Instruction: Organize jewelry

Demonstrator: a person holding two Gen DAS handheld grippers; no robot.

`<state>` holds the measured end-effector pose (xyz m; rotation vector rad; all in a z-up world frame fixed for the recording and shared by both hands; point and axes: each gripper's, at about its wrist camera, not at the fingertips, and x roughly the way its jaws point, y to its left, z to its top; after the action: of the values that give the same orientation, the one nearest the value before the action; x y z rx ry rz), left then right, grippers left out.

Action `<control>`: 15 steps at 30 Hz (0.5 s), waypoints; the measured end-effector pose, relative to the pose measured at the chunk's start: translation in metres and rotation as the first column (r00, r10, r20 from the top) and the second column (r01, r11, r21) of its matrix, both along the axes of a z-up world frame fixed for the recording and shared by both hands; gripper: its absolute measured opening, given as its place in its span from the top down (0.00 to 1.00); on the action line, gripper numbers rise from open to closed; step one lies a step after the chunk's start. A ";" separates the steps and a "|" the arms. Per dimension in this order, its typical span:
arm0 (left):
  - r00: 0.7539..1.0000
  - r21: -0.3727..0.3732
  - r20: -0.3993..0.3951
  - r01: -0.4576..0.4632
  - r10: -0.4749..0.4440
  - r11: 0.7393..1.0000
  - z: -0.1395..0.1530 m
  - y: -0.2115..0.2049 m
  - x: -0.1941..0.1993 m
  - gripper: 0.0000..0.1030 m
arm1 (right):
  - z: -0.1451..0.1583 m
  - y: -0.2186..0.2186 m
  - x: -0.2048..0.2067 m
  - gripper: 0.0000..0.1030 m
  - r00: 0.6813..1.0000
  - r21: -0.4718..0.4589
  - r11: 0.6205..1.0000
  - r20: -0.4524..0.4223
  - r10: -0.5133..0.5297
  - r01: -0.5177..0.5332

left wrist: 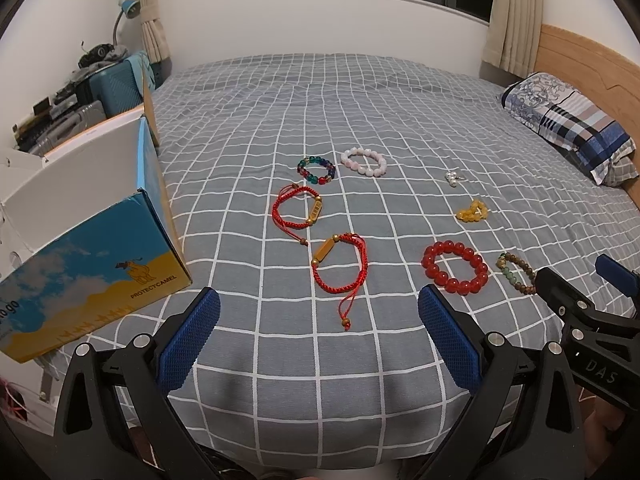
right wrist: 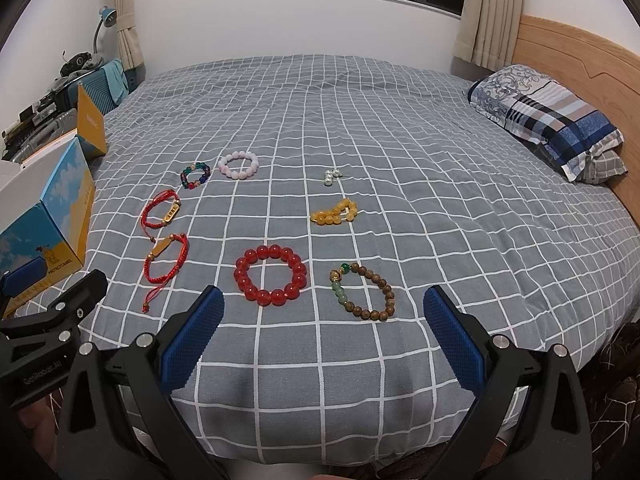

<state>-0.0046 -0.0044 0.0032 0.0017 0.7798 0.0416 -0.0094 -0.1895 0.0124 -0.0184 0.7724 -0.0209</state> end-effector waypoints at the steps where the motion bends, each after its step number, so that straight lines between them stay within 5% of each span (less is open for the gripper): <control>1: 1.000 0.000 0.000 -0.001 0.001 1.000 0.000 0.000 0.000 0.05 | 0.000 0.000 0.000 0.07 1.000 -0.001 1.000 0.001 0.000 0.000; 15: 1.000 0.000 0.002 0.000 0.000 1.000 0.000 0.001 0.000 0.05 | 0.001 0.001 -0.001 0.07 1.000 -0.002 1.000 0.003 0.003 -0.003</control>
<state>-0.0044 -0.0033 0.0031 0.0014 0.7782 0.0412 -0.0101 -0.1890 0.0133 -0.0211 0.7688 -0.0191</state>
